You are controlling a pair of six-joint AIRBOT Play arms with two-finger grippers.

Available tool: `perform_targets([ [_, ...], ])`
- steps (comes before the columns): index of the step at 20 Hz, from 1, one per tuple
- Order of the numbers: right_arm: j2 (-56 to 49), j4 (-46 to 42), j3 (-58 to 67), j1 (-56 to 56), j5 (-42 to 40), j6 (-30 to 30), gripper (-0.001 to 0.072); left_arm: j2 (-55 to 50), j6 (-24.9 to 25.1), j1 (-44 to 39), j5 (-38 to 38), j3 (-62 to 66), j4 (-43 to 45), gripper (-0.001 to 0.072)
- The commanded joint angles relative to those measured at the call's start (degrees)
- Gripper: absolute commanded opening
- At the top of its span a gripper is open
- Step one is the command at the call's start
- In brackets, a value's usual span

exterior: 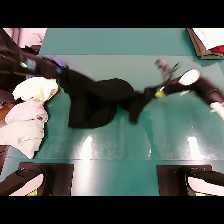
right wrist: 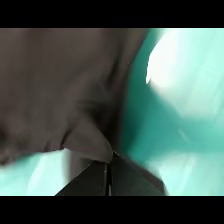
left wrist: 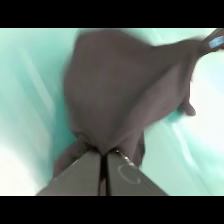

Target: Fold the shirts.

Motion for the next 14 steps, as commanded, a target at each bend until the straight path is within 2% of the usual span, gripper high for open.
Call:
perform_targets([
  [1,10.2,-10.1,13.5,-7.5,0.8,4.8,0.0013,0.0,-1.6,0.0,0.0,15.9,1.1,0.0025],
  [5,19.3,-11.1,28.1,-15.0,0.5,4.7,0.0013,0.4,-2.7,0.0,-0.3,32.6,-3.1,0.0025],
  [10,27.1,-11.1,38.0,-18.3,1.0,3.0,0.0013,7.1,-2.6,0.0,3.5,33.7,-13.3,0.0025],
  [14,27.8,-11.1,44.6,-22.4,3.0,2.1,0.0012,11.1,-2.7,0.0,4.6,33.7,-18.3,0.0025],
])
